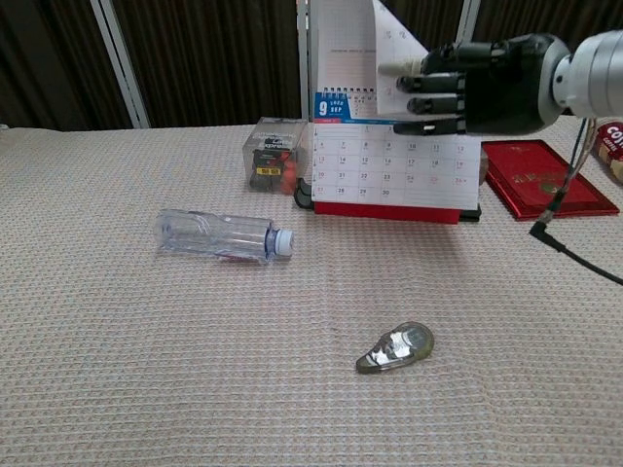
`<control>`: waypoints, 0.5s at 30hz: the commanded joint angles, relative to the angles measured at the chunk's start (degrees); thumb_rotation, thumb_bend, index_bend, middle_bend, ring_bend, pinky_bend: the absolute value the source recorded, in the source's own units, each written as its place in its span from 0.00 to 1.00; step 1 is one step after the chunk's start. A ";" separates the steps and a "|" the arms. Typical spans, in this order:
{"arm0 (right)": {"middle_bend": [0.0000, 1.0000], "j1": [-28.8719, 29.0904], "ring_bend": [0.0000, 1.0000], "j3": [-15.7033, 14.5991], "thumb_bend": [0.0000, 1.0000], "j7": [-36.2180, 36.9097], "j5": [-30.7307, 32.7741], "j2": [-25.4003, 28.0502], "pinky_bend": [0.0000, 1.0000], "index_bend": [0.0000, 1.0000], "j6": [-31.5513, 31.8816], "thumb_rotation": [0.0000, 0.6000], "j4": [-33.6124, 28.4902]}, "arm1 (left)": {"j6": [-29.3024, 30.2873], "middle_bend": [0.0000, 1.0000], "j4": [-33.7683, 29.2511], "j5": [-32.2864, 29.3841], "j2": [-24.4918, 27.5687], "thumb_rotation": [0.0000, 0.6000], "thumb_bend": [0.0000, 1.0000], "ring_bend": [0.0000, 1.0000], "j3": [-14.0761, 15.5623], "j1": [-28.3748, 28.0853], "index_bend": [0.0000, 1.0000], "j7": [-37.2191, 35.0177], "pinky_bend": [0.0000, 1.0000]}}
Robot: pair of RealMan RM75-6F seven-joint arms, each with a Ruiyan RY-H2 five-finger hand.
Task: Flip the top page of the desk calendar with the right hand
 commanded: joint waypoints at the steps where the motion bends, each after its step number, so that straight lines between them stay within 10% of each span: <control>1: 0.44 -2.31 0.43 1.51 0.65 -3.67 0.30 5.04 0.30 0.30 6.49 1.00 -5.72 | -0.07 0.00 -0.17 0.09 0.02 1.00 0.04 0.00 0.08 -0.03 0.00 -0.01 0.00; 15: 0.17 4.62 0.03 -8.56 0.44 -25.19 4.99 7.04 0.02 0.18 22.78 1.00 -0.87 | -0.85 0.00 -0.23 -0.26 -0.24 1.00 0.04 0.00 0.08 -0.37 0.00 0.67 0.00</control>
